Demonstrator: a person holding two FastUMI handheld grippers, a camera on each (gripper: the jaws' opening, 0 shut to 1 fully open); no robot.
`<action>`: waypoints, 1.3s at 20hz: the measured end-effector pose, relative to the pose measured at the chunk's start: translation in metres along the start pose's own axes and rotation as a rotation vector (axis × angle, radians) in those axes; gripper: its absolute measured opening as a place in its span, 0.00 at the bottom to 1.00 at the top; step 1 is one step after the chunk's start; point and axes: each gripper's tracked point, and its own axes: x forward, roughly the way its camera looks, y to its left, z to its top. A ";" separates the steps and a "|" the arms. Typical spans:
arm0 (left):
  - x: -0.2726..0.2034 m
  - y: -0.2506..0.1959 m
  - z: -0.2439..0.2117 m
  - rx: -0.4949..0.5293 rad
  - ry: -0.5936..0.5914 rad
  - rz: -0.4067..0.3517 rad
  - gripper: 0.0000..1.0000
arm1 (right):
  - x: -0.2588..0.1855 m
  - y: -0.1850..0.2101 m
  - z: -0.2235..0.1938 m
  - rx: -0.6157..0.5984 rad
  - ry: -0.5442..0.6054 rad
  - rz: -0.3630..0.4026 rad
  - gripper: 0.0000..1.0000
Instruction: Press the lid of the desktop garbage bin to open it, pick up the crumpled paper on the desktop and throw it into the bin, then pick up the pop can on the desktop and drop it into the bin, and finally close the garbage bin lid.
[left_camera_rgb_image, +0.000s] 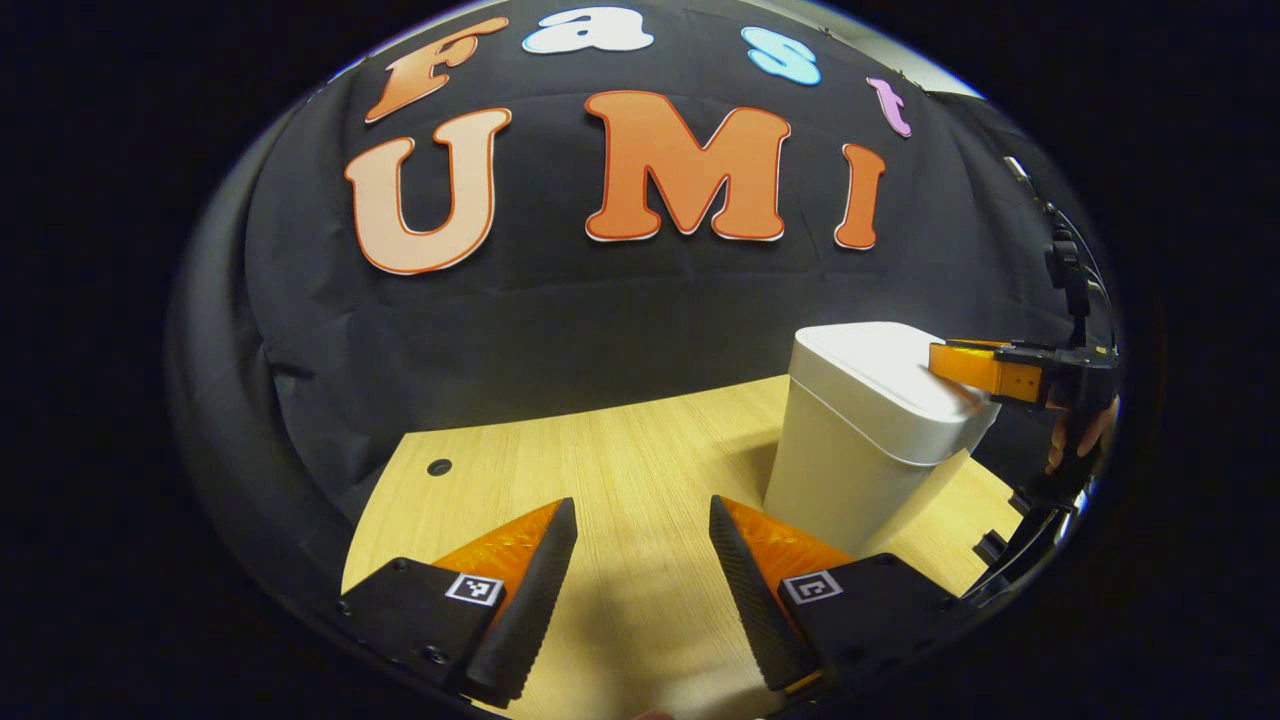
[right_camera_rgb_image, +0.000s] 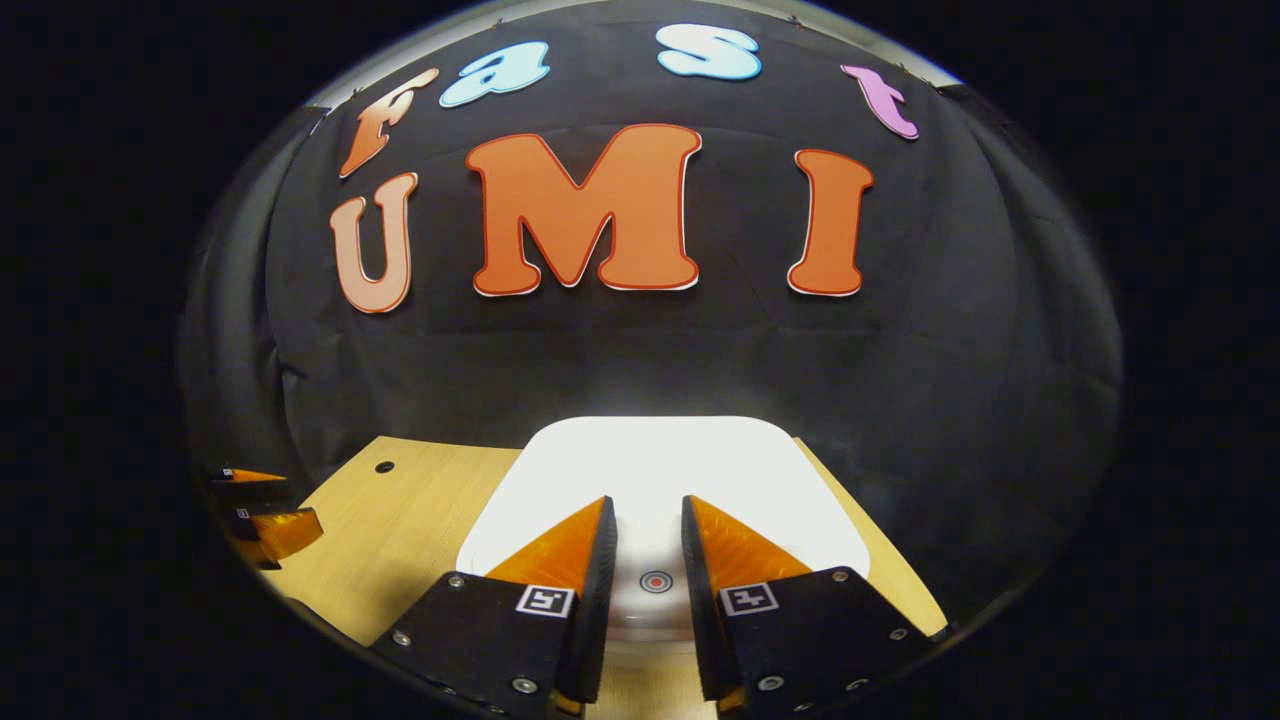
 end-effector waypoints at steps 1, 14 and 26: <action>-0.002 0.003 0.004 -0.008 -0.010 0.001 0.86 | -0.001 0.000 0.003 -0.013 -0.015 -0.002 0.39; -0.046 0.090 0.074 0.052 -0.239 0.187 0.89 | -0.041 0.099 0.059 -0.028 -0.156 0.129 0.72; -0.073 0.120 0.081 0.044 -0.311 0.293 0.95 | -0.052 0.161 0.049 -0.088 -0.147 0.260 0.77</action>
